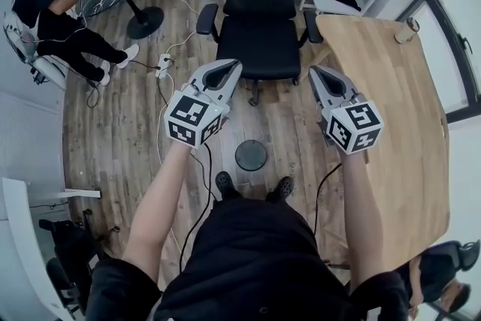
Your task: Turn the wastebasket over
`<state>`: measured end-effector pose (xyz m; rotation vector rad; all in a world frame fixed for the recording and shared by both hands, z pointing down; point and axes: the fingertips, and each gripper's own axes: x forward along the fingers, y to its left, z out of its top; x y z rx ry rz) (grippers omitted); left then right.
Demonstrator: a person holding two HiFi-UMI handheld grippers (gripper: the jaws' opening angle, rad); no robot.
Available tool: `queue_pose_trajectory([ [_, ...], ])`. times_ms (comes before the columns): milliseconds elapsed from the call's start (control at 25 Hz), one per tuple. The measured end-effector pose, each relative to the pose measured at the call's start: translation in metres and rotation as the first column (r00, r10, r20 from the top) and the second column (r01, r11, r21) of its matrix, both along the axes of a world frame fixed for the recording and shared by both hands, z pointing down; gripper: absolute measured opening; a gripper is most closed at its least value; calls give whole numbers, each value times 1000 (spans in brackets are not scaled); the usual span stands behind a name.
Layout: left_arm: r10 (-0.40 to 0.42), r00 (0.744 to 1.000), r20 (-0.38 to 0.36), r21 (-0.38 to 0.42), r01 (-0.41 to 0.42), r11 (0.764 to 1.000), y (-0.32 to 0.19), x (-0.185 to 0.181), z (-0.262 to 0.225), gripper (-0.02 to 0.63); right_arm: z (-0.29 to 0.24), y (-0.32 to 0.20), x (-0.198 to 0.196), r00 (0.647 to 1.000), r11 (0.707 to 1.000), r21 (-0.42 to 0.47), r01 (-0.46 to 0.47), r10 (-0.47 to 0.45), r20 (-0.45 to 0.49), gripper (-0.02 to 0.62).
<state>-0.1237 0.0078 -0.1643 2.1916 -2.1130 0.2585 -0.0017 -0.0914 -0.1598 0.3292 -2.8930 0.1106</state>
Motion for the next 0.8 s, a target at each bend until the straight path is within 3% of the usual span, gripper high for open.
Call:
queue_pose_trajectory([
  [800,16,1000,18,-22,-16,1000,-5,0,2,21,-3,-5,-1,1000,1000,8,-2,2,-7,32],
])
